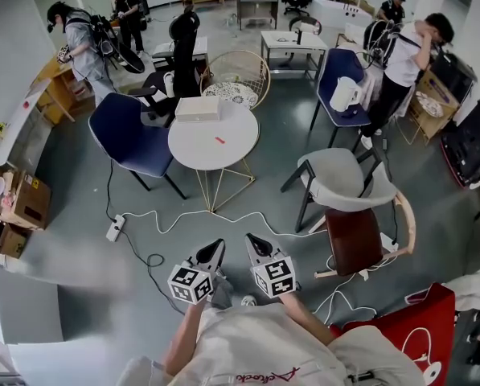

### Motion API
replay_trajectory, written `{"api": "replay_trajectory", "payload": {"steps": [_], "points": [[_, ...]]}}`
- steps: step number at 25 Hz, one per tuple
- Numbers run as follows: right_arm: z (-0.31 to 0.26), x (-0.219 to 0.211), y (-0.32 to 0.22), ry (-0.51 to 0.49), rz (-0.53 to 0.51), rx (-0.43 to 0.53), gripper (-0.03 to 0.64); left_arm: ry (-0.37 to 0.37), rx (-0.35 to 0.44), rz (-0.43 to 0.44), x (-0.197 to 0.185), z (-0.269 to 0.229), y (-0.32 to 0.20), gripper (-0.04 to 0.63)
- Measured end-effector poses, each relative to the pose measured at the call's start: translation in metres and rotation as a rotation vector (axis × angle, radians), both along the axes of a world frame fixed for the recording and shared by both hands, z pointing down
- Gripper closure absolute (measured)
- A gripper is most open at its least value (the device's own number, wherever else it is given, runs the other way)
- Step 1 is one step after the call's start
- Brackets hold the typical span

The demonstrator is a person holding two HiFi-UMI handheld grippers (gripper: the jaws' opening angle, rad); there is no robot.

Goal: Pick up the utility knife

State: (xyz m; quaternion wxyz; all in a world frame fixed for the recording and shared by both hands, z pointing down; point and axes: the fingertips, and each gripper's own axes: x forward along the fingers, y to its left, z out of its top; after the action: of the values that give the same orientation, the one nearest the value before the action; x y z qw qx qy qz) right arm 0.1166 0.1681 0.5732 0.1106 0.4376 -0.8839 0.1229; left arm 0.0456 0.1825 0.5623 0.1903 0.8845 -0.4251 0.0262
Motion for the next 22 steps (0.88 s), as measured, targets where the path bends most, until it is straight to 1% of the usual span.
{"api": "replay_trajectory", "payload": {"steps": [11,22], "points": [[0.011,-0.012,-0.031,0.025,-0.025,-0.014,0.600,0.015,-0.017,-0.017,-0.012,0.012,-0.031,0.583],[0.020,-0.024,-0.087,0.054,-0.030,-0.025,0.600,0.042,-0.032,-0.013,-0.019,0.023,-0.088,0.583]]}}
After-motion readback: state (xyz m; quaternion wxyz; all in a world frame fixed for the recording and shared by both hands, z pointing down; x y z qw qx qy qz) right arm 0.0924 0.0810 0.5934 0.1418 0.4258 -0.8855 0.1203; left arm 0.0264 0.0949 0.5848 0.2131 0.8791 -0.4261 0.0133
